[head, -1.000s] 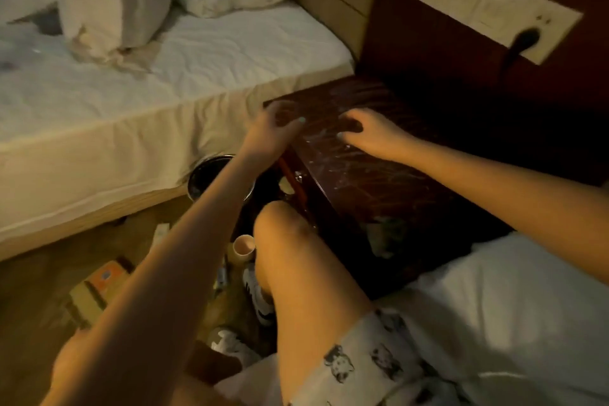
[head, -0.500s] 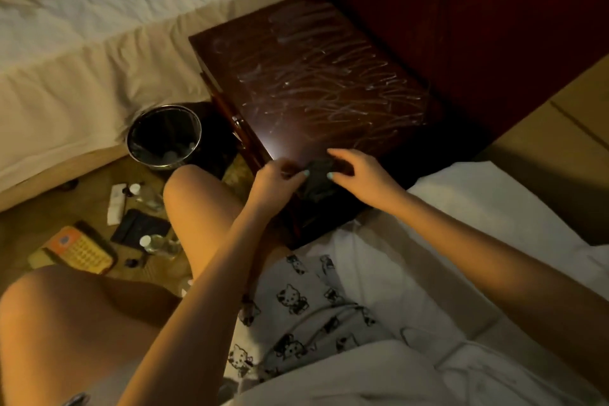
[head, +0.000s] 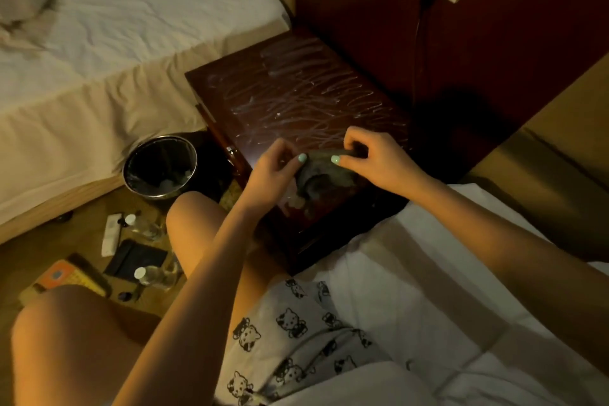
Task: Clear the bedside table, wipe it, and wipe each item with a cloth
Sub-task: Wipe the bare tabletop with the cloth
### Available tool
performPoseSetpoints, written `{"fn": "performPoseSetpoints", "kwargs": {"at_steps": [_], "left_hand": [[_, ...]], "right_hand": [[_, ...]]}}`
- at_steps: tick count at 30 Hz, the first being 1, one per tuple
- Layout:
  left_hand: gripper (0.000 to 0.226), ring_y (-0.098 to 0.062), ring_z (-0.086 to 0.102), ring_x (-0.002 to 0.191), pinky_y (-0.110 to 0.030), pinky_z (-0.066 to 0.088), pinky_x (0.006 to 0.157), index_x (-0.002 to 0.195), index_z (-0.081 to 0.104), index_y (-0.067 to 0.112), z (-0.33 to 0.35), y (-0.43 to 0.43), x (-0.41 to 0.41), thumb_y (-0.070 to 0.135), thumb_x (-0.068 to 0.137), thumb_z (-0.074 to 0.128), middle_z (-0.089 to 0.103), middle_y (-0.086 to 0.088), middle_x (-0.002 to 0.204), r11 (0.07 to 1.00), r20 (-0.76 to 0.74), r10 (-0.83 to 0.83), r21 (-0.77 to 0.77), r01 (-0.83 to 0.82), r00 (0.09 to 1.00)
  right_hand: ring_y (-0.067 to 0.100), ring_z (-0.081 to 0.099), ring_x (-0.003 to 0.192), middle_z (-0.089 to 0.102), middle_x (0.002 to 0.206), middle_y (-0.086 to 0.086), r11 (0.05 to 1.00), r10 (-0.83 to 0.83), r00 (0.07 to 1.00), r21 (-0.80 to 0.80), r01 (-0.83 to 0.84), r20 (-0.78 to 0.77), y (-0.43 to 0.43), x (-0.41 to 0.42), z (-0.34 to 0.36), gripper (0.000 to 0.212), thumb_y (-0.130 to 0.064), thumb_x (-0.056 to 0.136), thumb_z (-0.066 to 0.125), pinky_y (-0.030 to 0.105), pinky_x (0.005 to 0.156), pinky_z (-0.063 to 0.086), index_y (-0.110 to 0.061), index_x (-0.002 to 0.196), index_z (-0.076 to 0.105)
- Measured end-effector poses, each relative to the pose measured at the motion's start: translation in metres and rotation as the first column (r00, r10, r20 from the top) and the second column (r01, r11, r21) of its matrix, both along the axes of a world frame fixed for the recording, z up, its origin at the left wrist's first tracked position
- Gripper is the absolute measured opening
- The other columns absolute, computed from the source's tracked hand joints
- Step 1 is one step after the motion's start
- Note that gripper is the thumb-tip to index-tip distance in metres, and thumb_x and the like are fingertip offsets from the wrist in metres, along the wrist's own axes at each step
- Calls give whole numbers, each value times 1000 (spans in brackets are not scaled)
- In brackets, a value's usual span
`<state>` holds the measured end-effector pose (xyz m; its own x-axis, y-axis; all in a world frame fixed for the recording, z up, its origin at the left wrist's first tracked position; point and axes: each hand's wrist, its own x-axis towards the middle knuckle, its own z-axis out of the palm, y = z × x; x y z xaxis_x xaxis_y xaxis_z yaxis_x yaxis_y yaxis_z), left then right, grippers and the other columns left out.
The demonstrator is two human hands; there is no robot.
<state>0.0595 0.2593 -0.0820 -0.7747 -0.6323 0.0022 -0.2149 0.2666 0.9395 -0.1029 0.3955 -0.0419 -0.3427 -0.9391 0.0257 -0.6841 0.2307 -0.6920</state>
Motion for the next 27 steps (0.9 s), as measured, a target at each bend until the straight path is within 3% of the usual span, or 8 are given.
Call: {"fn": "performPoseSetpoints", "kwargs": {"at_steps": [3,6,9,12,17,22,25,27], "left_hand": [[23,-4,49,67,-16,39,60,78,44,27,22,-13,-8,22,99,54,50,6,77,994,15,-3,-107,5,1000],[19,-11,50,75,-15,41,63,83,44,26,36,-19,-10,25,100,50,50,5,83,980,38,-37,-192,43,999],[14,-8,48,68,-13,40,58,92,44,17,44,-26,-7,26,101,49,50,5,78,980,56,-44,-193,54,997],[16,-6,49,69,-18,39,62,89,51,17,49,-35,1,28,100,50,52,7,79,972,117,-97,-204,120,988],[20,-10,55,69,-24,43,66,81,64,17,43,-43,14,33,93,60,60,3,75,965,288,-246,-16,262,925],[13,-2,59,68,-19,47,68,83,64,18,26,-51,28,19,95,59,61,3,79,971,83,-198,157,183,977],[9,-4,59,72,-22,46,68,89,61,20,21,-50,23,15,96,57,60,3,84,958,110,-253,166,233,961],[6,-13,62,86,-31,51,77,96,61,20,20,-47,16,15,95,59,62,-1,95,935,221,-349,157,320,911]], "right_hand": [[7,50,67,50,74,-8,997,-60,997,-35,62,55,-2,-5,23,22,-33,90,64,26,66,39,-19,79,52],[19,64,81,65,87,4,993,-87,995,83,83,46,-5,-8,40,22,-39,89,64,43,76,51,-16,91,65],[25,64,87,66,93,11,990,-55,991,136,38,122,-6,-8,54,26,-36,90,62,43,83,49,-10,92,67],[28,56,82,55,86,11,991,-102,957,114,73,273,-3,-4,54,28,-32,91,62,37,74,41,-4,89,59],[15,49,79,48,84,1,972,-172,950,200,121,260,-4,6,36,32,-42,92,58,31,74,37,-10,88,54],[27,63,106,65,108,9,959,-267,804,231,166,531,-2,0,34,12,-18,94,59,44,97,50,-16,103,66],[27,66,98,65,101,10,960,-264,729,96,264,631,-5,-1,43,15,-1,91,58,42,91,54,-12,98,65],[21,65,95,63,95,5,937,-276,782,-24,348,559,-9,-4,51,12,-2,90,60,35,86,56,-12,95,64]]}}
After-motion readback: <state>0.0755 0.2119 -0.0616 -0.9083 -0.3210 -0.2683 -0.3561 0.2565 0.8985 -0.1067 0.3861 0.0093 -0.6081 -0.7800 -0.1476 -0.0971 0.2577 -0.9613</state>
